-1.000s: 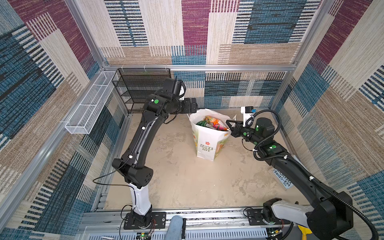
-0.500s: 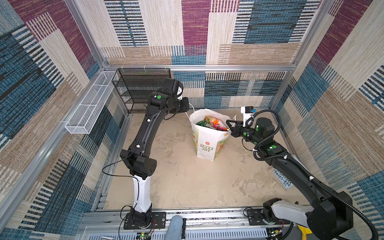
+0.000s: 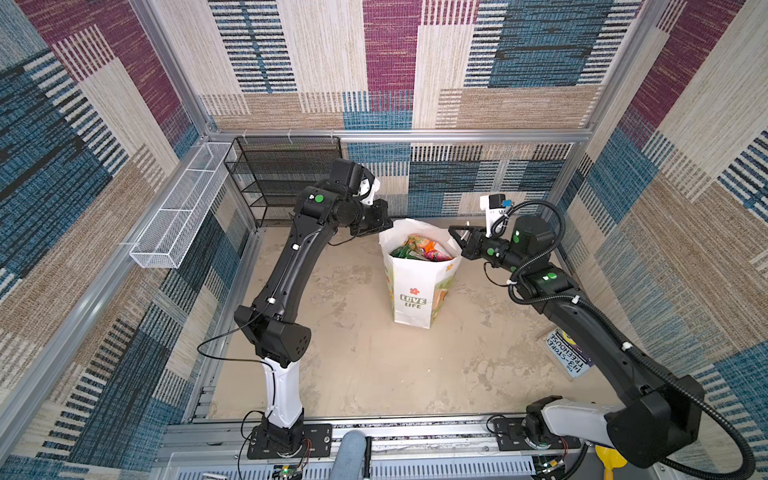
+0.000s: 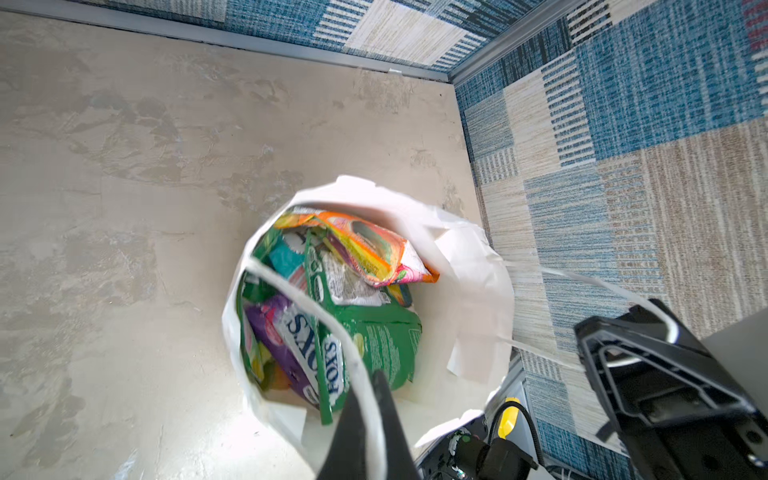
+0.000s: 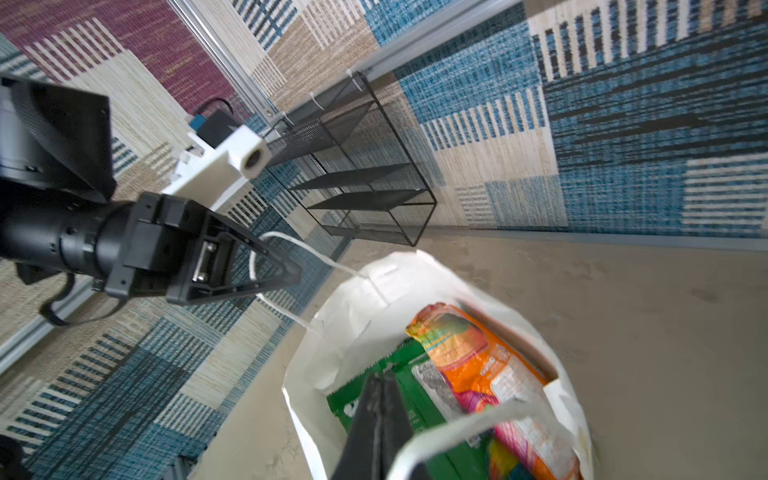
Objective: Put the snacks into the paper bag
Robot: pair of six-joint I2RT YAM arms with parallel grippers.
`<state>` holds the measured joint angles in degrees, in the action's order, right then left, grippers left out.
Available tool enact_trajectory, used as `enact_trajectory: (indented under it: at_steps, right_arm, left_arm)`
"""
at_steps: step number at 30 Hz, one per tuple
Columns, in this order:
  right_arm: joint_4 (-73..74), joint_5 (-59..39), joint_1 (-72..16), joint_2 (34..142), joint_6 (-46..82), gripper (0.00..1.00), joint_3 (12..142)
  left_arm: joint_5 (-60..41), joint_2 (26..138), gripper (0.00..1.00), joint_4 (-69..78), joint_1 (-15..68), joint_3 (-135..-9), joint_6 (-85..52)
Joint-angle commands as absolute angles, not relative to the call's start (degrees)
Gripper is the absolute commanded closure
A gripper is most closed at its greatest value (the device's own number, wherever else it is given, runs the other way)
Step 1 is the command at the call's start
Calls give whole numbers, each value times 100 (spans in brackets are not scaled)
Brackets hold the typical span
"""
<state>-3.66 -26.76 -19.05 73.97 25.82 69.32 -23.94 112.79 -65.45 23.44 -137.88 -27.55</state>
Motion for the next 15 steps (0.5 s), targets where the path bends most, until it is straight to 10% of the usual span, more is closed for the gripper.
enact_trajectory:
  at_steps: [1,15]
  right_arm:
    - [-62,-3467,-1949,7650,2934,100,7685]
    - [-588,-3906,-2002,8272,2982,100,8633]
  left_arm:
    - [-2803,11108,100,-6276,2355,-14099,-2988]
    - [-2521,10363,100,-5752,2263,-12981,-2845]
